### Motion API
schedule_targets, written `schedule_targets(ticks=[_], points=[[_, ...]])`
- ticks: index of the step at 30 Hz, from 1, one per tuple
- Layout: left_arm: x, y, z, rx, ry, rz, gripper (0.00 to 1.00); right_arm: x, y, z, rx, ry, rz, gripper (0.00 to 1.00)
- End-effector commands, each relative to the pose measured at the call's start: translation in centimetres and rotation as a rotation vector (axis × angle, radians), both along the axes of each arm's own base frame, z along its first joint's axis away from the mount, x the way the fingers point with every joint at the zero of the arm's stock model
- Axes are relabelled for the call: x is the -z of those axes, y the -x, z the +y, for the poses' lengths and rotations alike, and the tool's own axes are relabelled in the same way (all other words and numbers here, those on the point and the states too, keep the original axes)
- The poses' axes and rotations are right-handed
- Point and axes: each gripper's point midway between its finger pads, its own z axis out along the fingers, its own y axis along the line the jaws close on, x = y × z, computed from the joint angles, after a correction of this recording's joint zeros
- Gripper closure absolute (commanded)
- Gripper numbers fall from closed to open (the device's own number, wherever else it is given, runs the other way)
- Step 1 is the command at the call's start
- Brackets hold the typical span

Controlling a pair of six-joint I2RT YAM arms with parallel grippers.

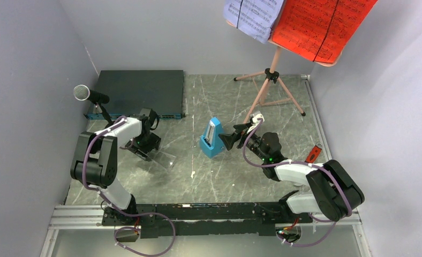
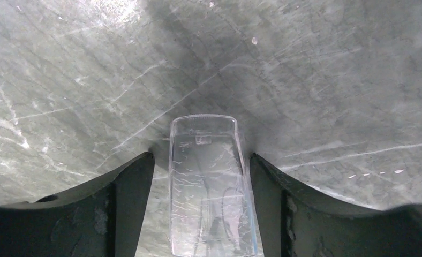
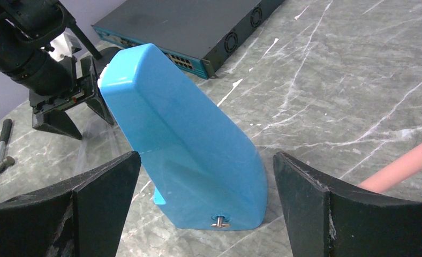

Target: Pack up the instrument practice props

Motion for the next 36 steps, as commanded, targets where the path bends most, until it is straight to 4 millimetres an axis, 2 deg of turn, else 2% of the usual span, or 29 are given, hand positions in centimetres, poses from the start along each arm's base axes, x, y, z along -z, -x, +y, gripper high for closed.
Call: schedule_targets(ticks=[1, 5, 8, 14, 20, 26, 31, 36], points=[[1.5, 0.9, 0.9, -0.03, -0.026, 0.021, 0.3, -1.8, -0.1, 0.1, -0.006, -0.024, -0.061, 0.0], [2.2, 1.8, 1.1, -0.033, -0.033, 0.034, 0.42, -1.8, -0.2, -0.1, 0.004, -0.023, -0.065, 0.0], [2.3, 1.8, 1.0, -0.012, -0.022, 0.021, 0.46, -1.8, -0.1, 0.0, 0.001, -0.025, -0.065, 0.0], [0.6, 0.4, 0.8, 0.084, -0.007, -0.082, 0.55, -1.9, -0.1, -0.1, 0.005, -0.026, -0.071, 0.0], [-4.0, -2.8, -0.3, 0.247, 0.025, -0.32, 0.62, -2.3, 0.2, -0.3, 0.005, -0.042, -0.087, 0.0], [-10.7, -5.5, -2.5, 0.459, 0.045, -0.628, 0.68, -2.7, 0.3, -0.5, 0.017, -0.044, -0.102, 0.0], [-16.2, -6.3, -4.5, 0.625, 0.008, -0.848, 0.7, -3.4, 0.3, -1.0, 0.04, -0.042, -0.104, 0.0], [-19.5, -6.0, -8.2, 0.804, -0.025, -0.996, 0.73, -4.2, 1.3, -1.3, 0.033, -0.06, -0.097, 0.0]])
